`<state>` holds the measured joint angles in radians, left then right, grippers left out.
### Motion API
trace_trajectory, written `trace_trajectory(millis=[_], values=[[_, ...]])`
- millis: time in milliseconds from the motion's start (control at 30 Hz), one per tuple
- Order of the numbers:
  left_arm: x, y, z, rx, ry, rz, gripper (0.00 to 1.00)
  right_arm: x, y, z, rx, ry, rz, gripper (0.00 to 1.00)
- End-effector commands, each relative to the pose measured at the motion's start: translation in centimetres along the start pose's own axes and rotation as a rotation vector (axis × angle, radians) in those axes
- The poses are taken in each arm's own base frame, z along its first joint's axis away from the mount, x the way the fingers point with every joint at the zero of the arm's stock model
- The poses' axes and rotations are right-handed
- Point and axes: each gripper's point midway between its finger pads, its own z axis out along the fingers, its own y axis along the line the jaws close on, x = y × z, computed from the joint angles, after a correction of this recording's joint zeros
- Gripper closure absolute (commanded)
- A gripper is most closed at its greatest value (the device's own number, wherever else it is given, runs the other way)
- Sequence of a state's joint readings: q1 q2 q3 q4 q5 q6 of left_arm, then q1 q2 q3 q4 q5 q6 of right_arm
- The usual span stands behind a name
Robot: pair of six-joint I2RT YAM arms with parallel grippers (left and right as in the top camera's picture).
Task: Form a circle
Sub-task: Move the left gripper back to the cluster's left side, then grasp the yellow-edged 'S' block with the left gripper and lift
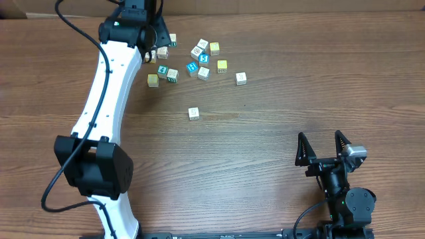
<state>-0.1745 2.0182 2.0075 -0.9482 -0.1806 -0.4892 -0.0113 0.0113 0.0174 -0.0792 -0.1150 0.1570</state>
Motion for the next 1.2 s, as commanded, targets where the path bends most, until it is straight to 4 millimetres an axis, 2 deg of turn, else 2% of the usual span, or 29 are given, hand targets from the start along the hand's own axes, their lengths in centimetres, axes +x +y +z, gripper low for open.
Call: trace_trajectory(millis=[0,233,367,633,833,1000,1167], values=[[2.7,1.4,4.4,-0.073,0.106,0.033,0.39,0.1,-0.1,0.0,0.003,-0.005,0.003,0.0],[6.8,5.0,9.1,-0.174,0.277,0.053,0.4,0.1,-0.1,0.0,0.003,-0.005,0.003,0.0],[8.4,6.5,10.8,-0.192,0.354,0.085,0.37,0.1,-0.1,0.0,0.003,-0.005,0.003,0.0],[10.9,6.2,13.5,-0.078,0.461,0.228,0.31,0.1,-0.1,0.0,0.003,-0.005,0.003,0.0],[11.0,6.2,14.3,-0.065,0.461,0.279,0.3,0.1,-0.1,0.0,0.003,-0.005,0.003,0.0],[11.0,6.2,14.8,-0.063,0.453,0.282,0.34,0.1,-0.1,0.0,0.003,-0.005,0.003,0.0],[11.9,6.4,15.9,-0.069,0.474,0.283,0.45,0.1,-0.1,0.0,0.003,-0.005,0.003,0.0]])
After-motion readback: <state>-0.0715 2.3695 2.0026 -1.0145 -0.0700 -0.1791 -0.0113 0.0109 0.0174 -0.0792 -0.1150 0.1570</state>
